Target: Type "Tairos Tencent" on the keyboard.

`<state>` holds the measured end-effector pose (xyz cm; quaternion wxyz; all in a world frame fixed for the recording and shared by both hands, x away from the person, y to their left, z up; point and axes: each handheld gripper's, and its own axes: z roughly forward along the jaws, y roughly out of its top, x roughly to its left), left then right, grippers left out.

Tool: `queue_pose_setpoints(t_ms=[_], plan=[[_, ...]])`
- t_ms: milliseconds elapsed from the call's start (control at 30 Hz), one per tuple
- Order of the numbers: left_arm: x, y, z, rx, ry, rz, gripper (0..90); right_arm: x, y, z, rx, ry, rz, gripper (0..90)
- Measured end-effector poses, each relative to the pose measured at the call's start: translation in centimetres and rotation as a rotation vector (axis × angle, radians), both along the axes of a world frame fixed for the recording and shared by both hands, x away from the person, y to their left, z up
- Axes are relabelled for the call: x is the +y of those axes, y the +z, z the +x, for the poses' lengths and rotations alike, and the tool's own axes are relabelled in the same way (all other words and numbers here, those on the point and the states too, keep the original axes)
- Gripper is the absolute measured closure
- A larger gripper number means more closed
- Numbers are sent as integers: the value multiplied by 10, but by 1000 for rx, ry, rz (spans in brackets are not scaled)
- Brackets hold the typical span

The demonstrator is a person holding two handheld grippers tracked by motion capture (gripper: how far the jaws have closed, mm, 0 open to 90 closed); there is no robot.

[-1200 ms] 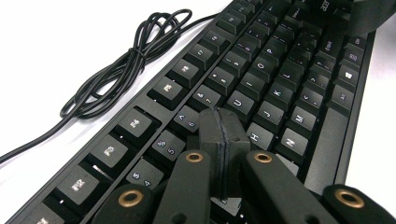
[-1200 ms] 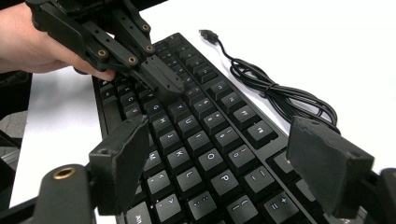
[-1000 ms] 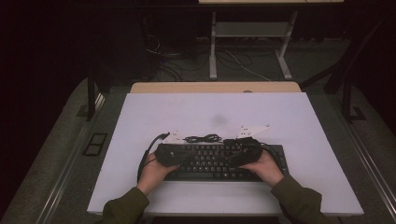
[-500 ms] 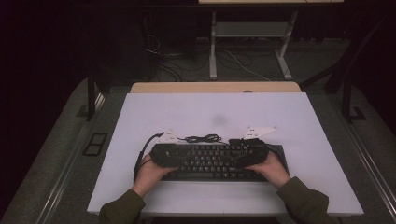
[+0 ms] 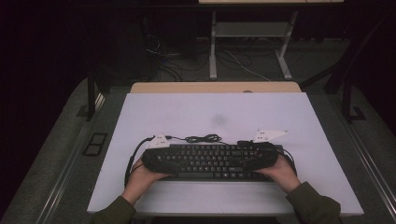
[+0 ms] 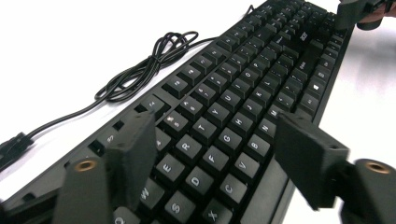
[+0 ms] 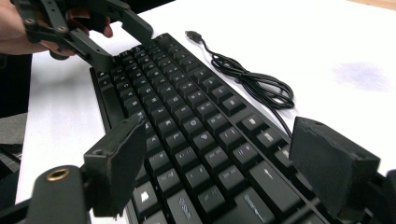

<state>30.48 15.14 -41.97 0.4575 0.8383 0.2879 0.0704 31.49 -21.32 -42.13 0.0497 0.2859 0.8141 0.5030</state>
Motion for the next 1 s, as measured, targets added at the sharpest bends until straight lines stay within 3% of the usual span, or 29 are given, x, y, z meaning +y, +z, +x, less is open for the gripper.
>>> queue_pose_setpoints(t_ms=[300,1000], plan=[[9,1,-10,-14,28,-4,154,-19,-1,-10,-7,-28,-7,186],[31,-3,-28,-16,76,2,18,-70,-4,-37,-2,-118,8,185]])
